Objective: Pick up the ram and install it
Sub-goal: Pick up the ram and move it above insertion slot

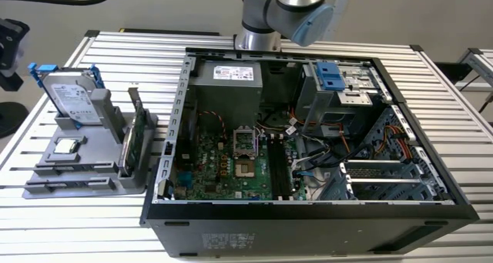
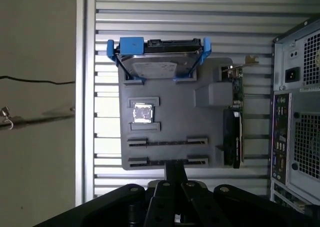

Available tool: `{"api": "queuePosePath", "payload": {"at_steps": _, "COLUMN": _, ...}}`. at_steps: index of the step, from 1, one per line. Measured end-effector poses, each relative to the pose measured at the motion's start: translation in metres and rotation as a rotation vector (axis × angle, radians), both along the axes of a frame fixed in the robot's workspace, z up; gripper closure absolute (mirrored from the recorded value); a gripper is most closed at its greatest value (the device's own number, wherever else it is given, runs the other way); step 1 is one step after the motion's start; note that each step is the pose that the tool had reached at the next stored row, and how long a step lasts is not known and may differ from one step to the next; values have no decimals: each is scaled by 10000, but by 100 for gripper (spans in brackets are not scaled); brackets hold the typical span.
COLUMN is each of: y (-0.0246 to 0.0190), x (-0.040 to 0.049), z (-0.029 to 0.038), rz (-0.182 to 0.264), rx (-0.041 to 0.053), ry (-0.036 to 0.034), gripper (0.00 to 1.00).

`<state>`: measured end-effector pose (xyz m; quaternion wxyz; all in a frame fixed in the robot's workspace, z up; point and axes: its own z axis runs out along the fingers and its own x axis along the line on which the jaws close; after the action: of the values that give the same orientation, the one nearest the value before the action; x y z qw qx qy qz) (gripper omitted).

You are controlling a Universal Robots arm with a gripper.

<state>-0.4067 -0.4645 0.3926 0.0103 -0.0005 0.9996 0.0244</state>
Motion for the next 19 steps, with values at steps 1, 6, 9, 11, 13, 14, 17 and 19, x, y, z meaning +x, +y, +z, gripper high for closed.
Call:
{"api": "queuePosePath", "payload": {"at_steps": 1, "y": -9, "x": 0, "z": 0, "rz": 10, "rx": 0, "ry": 0, "gripper": 100}}
{"api": "queuePosePath", "payload": {"at_steps": 6, "y": -51, "x": 0, "z": 0, "rz": 58, "rx": 1, "ry": -1, "gripper": 100}}
{"api": "queuePosePath", "payload": {"at_steps": 9, "y": -76, "x": 0, "z": 0, "rz": 85, "rx": 0, "ry": -1, "gripper": 100}}
{"api": "queuePosePath", "payload": {"at_steps": 11, "y": -94, "x": 0, "z": 0, "rz": 104, "rx": 0, "ry": 0, "gripper": 100}}
{"api": "queuePosePath", "payload": {"at_steps": 13, "y": -111, "x": 0, "z": 0, "rz": 121, "rx": 0, "ry": 0, "gripper": 100}}
{"api": "queuePosePath", "payload": {"at_steps": 14, "y": -119, "x": 0, "z": 0, "rz": 130, "rx": 0, "ry": 0, "gripper": 100}}
{"api": "queuePosePath", "payload": {"at_steps": 17, "y": -143, "x": 0, "z": -1, "rz": 157, "rx": 1, "ry": -1, "gripper": 100}}
{"api": "queuePosePath", "payload": {"at_steps": 19, "y": -158, "x": 0, "z": 0, "rz": 173, "rx": 0, "ry": 0, "gripper": 100}}
